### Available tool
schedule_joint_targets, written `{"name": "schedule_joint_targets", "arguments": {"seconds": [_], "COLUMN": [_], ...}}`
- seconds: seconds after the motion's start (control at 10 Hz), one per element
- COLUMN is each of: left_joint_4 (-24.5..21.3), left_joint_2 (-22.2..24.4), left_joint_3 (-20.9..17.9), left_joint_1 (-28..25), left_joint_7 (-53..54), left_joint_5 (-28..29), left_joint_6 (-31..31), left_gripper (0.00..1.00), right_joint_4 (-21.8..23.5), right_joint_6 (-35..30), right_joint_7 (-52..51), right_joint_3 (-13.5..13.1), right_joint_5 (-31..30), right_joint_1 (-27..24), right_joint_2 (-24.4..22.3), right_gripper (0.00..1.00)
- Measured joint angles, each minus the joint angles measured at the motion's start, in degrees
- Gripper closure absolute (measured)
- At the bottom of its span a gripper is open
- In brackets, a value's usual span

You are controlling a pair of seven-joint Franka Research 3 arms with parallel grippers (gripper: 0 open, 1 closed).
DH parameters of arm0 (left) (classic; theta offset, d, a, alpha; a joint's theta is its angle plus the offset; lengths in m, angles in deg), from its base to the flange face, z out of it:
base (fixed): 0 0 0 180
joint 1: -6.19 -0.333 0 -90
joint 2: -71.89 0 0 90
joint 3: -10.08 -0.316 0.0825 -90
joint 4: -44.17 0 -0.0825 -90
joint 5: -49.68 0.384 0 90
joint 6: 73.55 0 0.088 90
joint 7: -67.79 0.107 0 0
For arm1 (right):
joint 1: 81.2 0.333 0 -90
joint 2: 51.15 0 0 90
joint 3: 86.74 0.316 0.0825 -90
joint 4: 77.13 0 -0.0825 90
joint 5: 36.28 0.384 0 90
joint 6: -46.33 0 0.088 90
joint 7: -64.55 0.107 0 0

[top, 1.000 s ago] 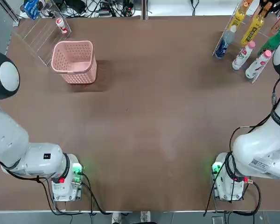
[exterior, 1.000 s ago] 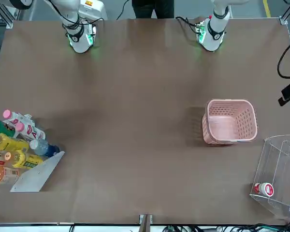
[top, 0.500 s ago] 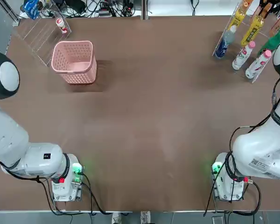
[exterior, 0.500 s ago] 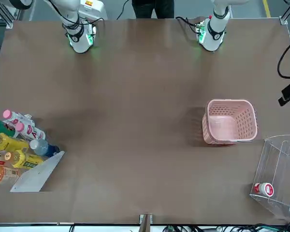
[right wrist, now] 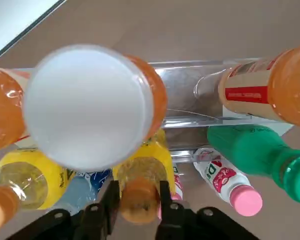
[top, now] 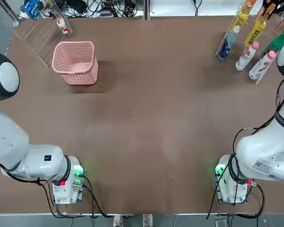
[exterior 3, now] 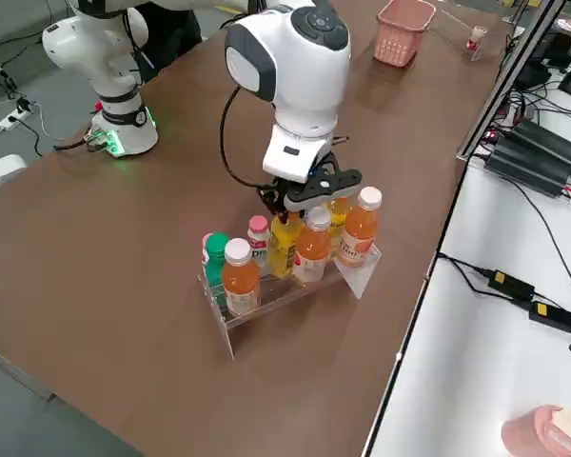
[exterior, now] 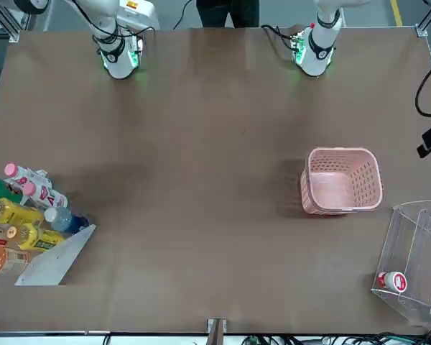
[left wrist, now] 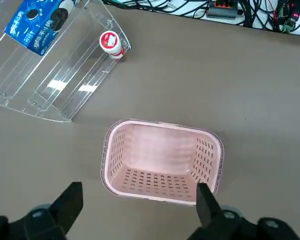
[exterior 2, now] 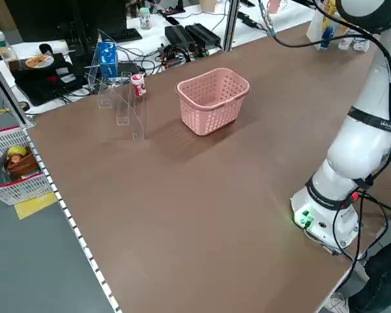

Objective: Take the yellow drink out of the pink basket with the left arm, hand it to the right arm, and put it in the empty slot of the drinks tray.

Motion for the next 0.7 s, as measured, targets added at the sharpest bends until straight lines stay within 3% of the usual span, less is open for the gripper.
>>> {"name": "schedule_joint_targets", "arguments": {"seconds": [0.2,0.7], "left_joint_4": [0.0,-0.01], "left_joint_2": [0.0,0.0], "left_joint_3": [0.04,0.04], "left_joint_1": [0.0,-0.01], "left_joint_7": [0.0,0.0], "left_joint_5": [0.0,-0.01], "left_joint_6": [0.0,0.0], "left_gripper": [0.0,0.0], "right_joint_4": [-0.13,-0.59], "right_joint_6": [0.0,0.01], "right_joint_7": [-0.07,-0.97], "right_joint_3": [0.02,0.05], "right_joint_5": [0.0,-0.03], "right_joint_1": [0.01,0.01], "right_joint_2": [-0.05,-0.13], "right_gripper": [0.56,0.21]}}
